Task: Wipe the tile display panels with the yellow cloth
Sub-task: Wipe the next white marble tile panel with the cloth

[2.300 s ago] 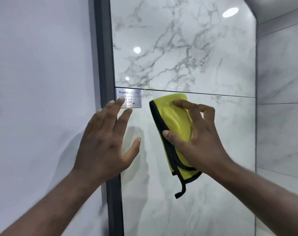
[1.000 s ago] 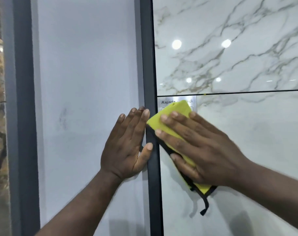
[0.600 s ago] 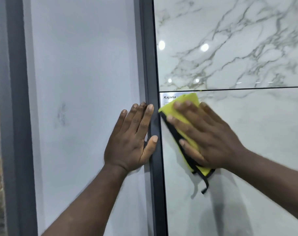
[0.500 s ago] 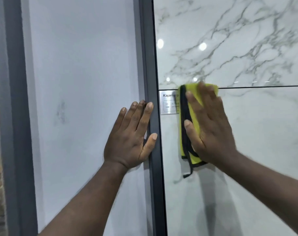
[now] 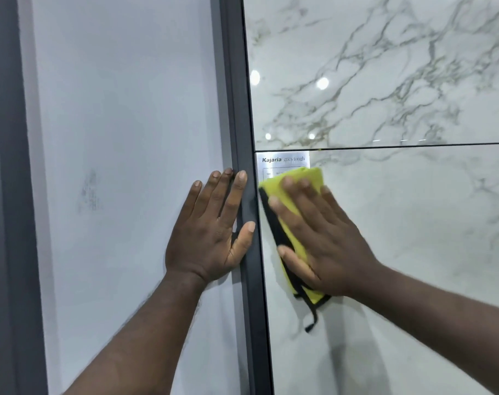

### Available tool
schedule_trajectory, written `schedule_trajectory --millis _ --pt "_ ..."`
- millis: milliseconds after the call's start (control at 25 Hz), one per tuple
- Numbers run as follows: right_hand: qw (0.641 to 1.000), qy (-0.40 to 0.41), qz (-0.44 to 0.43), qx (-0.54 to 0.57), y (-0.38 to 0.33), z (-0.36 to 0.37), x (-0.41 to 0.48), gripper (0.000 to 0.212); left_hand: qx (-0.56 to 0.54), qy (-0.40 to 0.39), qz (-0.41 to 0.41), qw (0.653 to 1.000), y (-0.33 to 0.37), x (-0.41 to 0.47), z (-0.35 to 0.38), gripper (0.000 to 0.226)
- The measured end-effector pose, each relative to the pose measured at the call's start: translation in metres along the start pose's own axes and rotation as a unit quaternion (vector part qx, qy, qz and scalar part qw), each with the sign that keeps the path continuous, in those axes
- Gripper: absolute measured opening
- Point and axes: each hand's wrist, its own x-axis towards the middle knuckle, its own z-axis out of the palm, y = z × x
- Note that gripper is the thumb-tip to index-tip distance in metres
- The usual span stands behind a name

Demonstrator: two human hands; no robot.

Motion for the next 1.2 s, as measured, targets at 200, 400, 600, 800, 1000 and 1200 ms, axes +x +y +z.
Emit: schedule_trajectory --millis 200,400,600,800,1000,1200 --pt "0.987 0.040 0.157 0.010 0.049 -0.012 0.008 0.071 0.010 0.006 0.004 1.000 -0.001 0.000 0.001 0.070" --pt "1.000 -0.006 0.002 0.010 0.039 -0.009 -0.020 0.072 0.004 -0.002 0.007 1.000 -0.001 -0.001 0.000 0.076" --pt "0.973 0.037 0.217 0.069 0.072 -0.012 -0.012 0.076 0.015 0.009 0.013 1.000 0.000 -0.001 0.000 0.081" --pt "0.999 -0.023 0.039 -0.004 0.091 -0.024 -0.034 0.074 0.013 0.010 0.012 1.000 0.000 -0.002 -0.001 0.081" --pt "0.970 0.016 0.228 0.086 0.075 -0.010 -0.022 0.074 -0.010 -0.002 0.003 1.000 -0.001 0.002 -0.001 0.082" --pt "0.987 -0.037 0.150 0.050 0.131 -0.042 -0.055 0.073 -0.030 0.005 -0.064 0.997 0.024 0.020 -0.016 0.072"
